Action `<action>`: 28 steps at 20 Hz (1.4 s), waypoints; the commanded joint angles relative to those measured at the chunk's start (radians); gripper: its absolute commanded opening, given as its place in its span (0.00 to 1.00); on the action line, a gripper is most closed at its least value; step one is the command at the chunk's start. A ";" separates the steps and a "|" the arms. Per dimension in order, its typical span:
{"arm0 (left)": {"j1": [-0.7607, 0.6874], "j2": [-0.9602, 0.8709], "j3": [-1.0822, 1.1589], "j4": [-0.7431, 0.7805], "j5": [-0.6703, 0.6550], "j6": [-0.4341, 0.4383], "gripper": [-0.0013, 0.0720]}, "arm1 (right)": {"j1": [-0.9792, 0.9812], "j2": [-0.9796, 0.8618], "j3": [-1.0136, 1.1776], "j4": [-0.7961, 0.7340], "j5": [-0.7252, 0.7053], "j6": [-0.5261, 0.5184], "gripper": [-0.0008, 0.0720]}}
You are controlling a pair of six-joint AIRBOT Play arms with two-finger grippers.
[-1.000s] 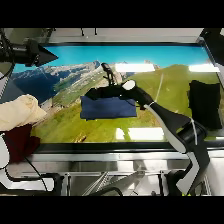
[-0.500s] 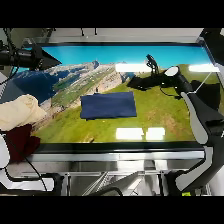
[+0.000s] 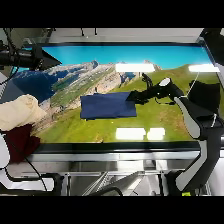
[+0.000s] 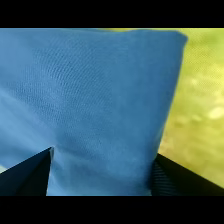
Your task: Fold the shirts.
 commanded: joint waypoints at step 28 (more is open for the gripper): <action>-0.001 0.000 -0.003 0.001 -0.076 0.000 0.05 | -0.836 0.335 0.353 -0.027 -0.115 0.600 0.03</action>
